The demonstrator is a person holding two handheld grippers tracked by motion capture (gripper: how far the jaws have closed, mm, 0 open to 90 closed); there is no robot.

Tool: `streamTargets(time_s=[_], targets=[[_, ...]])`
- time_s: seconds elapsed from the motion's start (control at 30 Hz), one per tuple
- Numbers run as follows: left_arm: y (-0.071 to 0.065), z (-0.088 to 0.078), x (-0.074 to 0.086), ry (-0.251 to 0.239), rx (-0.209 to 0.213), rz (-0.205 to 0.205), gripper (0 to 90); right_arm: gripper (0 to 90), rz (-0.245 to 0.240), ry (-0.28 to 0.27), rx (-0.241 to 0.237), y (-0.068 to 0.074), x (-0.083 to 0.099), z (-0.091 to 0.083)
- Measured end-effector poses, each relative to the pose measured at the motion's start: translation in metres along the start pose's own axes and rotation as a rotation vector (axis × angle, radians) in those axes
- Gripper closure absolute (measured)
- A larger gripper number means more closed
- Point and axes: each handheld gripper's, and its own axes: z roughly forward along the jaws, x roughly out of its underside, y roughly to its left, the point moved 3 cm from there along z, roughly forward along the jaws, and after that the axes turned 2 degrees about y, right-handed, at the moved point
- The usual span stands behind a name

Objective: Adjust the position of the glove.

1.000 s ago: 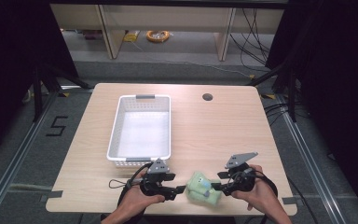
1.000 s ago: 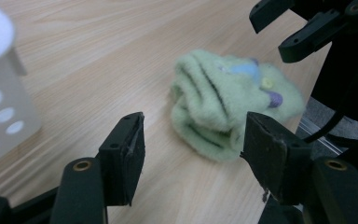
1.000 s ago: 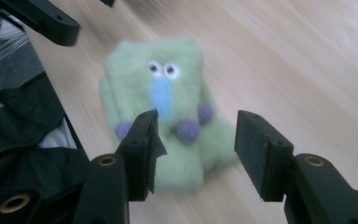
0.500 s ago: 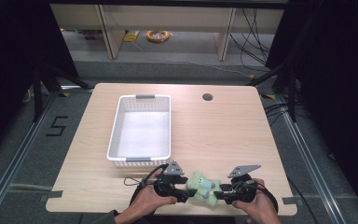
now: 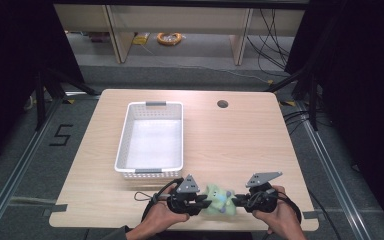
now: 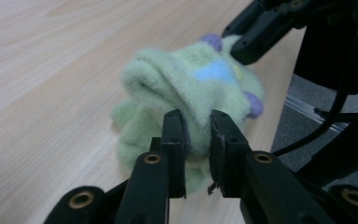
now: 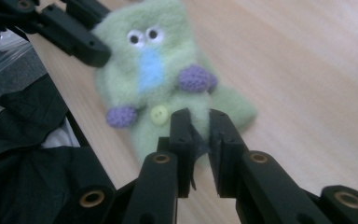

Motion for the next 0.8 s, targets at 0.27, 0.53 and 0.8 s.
streamTargets(time_s=[0.27, 0.53, 0.8], targets=[[-0.001, 0.002, 0.004, 0.007, 0.010, -0.068, 76.0, 81.4, 0.001, 0.076, -0.017, -0.015, -0.017, 0.010], [0.001, 0.007, 0.013, 0.040, 0.023, -0.091, 74.0, 76.5, 0.012, 0.088, -0.011, -0.024, -0.013, 0.023], [0.012, -0.010, 0.010, -0.002, 0.010, -0.215, 43.4, 56.8, 0.072, 0.018, 0.045, -0.024, -0.014, 0.010]])
